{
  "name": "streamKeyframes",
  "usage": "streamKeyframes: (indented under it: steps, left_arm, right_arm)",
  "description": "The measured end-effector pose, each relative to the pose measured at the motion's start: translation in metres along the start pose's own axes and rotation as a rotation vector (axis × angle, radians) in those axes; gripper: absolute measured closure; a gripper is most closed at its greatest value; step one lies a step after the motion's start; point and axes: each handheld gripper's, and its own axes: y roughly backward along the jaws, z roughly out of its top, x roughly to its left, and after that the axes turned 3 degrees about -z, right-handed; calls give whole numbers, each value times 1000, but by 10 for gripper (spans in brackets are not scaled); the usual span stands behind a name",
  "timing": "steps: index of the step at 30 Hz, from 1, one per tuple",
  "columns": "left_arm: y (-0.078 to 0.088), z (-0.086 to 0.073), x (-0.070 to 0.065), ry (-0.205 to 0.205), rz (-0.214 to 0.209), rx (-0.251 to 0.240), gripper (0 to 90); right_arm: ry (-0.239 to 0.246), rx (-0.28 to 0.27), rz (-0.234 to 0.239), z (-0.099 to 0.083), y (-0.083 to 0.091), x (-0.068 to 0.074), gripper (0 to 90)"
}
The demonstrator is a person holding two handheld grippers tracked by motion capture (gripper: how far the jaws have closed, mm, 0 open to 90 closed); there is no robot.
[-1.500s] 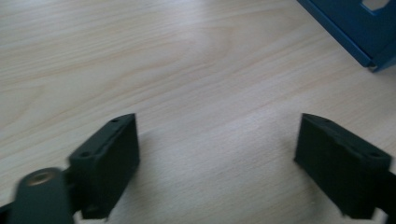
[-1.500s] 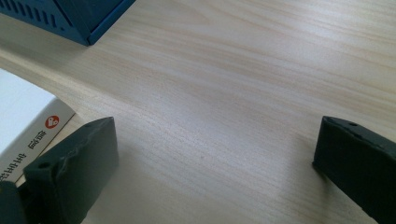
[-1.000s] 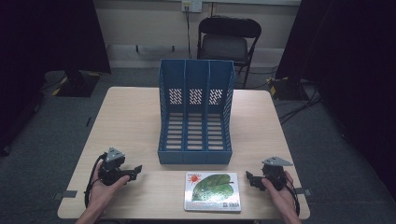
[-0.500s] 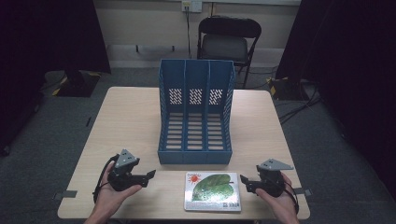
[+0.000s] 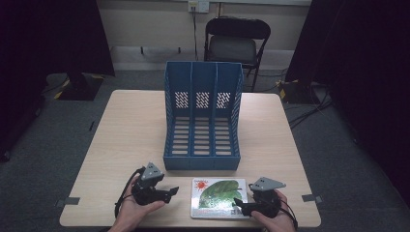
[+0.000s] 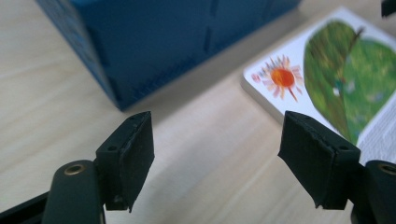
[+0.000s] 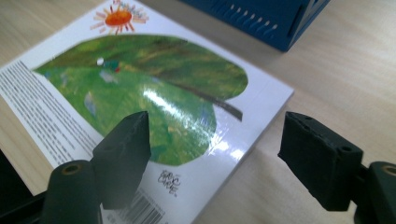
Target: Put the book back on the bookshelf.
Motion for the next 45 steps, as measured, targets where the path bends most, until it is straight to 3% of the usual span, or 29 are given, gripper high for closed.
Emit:
streamKeyframes:
  steps: [1, 3, 4, 6, 8, 10, 11, 12, 15, 22, 25, 26, 33, 35, 41, 43, 45]
  left_arm:
    - [-1, -2, -2, -25, 3, 25, 258]
    - [-6, -7, -6, -21, -19, 41, 257]
    - [-7, -8, -8, -34, -27, 43, 255]
    - [-8, -8, -9, -22, -28, 33, 255]
    - [-11, -5, -8, -36, -33, 44, 255]
    - [-14, -5, -8, -36, -47, 50, 275]
    - [-14, -5, -8, -36, -47, 50, 294]
    - [-17, -6, -9, -36, -82, 67, 334]
    - [-20, -8, -12, -17, -88, 69, 342]
    - [-26, -7, -20, -38, -114, 87, 368]
    - [-26, -7, -20, -29, -133, 87, 393]
    - [-27, -8, -20, -42, -124, 84, 406]
    - [-24, -9, -13, -17, -135, 85, 486]
    - [-24, -9, -12, 8, -123, 68, 488]
    - [-21, -9, -4, 16, -114, 73, 494]
    - [-21, -10, -3, 25, -83, 68, 495]
    - [-19, -10, 1, 15, -83, 81, 496]
  right_arm:
    - [25, 28, -3, -2, -2, 2, 218]
    - [25, 29, 1, -4, -2, 2, 216]
    - [10, 32, 24, -5, -1, 1, 205]
    - [6, 35, 31, -6, -2, 1, 205]
    - [-36, 43, 71, -8, -3, 0, 209]
    - [-30, 40, 90, -8, -4, 2, 199]
    - [-30, 40, 90, -8, -4, 2, 199]
    - [-33, 42, 78, -8, -5, 5, 174]
    - [-28, 41, 71, -8, -6, 7, 159]
    - [-19, 38, 67, -6, -8, 13, 140]
    - [-14, 37, 74, -5, -10, 18, 135]
    - [-3, 39, 83, -4, -10, 21, 136]
    - [-4, 46, 96, -1, -12, 27, 122]
    - [12, 52, 98, 1, -14, 30, 101]
    - [21, 43, 106, 5, -19, 34, 88]
    - [19, 50, 117, 9, -21, 37, 61]
    - [33, 46, 123, 10, -23, 39, 50]
